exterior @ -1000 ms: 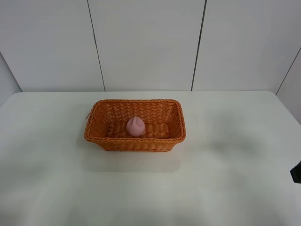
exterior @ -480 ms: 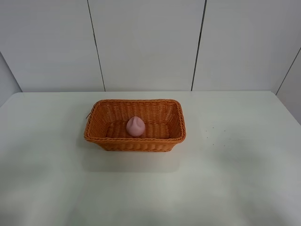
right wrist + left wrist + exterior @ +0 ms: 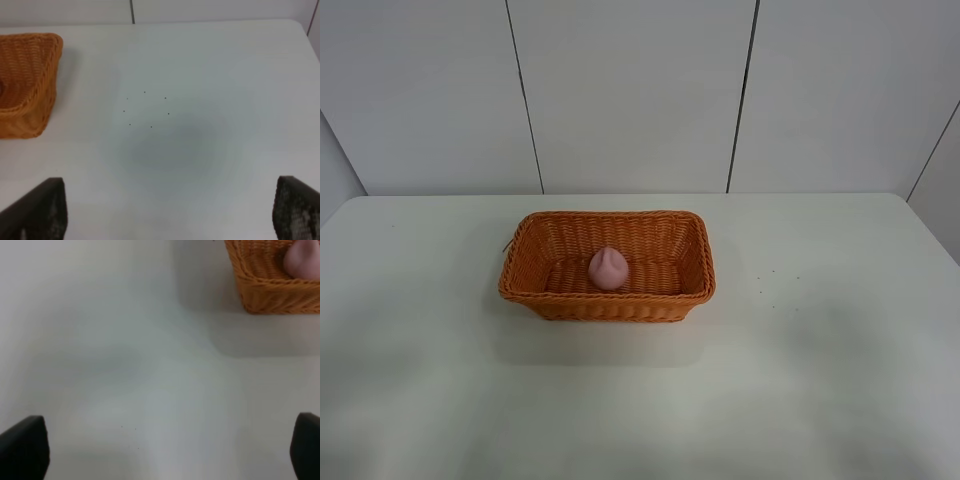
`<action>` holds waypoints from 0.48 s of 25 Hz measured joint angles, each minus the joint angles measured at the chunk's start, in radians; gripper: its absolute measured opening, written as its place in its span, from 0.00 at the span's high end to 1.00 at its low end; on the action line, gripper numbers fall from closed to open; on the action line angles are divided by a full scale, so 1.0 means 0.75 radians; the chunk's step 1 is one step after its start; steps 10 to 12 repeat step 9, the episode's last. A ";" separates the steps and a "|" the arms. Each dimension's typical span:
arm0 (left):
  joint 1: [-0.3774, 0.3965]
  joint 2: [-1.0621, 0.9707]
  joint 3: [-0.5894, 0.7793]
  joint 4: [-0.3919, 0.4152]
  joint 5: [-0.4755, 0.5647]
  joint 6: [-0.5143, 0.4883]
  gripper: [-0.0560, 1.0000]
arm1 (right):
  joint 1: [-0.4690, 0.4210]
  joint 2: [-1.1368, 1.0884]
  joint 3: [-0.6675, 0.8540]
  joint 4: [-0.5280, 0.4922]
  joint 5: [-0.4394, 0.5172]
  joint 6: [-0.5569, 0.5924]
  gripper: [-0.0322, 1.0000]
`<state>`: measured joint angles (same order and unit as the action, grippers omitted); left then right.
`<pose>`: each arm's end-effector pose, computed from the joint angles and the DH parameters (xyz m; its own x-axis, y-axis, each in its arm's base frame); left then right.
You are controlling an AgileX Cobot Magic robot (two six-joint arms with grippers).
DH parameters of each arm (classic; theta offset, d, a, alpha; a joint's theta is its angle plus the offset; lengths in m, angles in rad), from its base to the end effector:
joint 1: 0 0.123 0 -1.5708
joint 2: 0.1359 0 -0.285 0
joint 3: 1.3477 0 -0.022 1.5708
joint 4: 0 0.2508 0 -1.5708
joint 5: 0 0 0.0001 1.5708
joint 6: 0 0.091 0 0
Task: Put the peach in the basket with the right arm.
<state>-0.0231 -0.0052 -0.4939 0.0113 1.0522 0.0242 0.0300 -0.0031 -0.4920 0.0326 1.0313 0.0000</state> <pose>-0.0046 0.0010 0.2763 -0.4485 0.0402 -0.8929 0.0277 0.9991 0.0310 -0.0033 0.0024 0.2775 -0.4345 0.0037 -0.9007 -0.0479 0.9985 0.0272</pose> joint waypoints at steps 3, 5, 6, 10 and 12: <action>0.000 0.000 0.000 0.000 0.000 0.000 0.01 | 0.000 0.000 0.000 0.000 0.000 0.000 0.36; 0.000 0.000 0.000 0.000 0.000 0.000 0.01 | 0.000 0.000 0.000 0.000 0.000 0.000 0.36; 0.000 0.000 0.000 0.000 0.000 0.000 0.01 | 0.000 0.000 0.000 0.000 0.000 0.000 0.36; 0.000 0.000 0.000 0.000 0.000 0.000 0.01 | 0.000 0.000 0.000 0.000 0.000 0.000 0.36; 0.000 0.000 0.000 0.000 0.000 0.000 0.01 | 0.000 0.000 0.000 0.000 0.000 0.000 0.36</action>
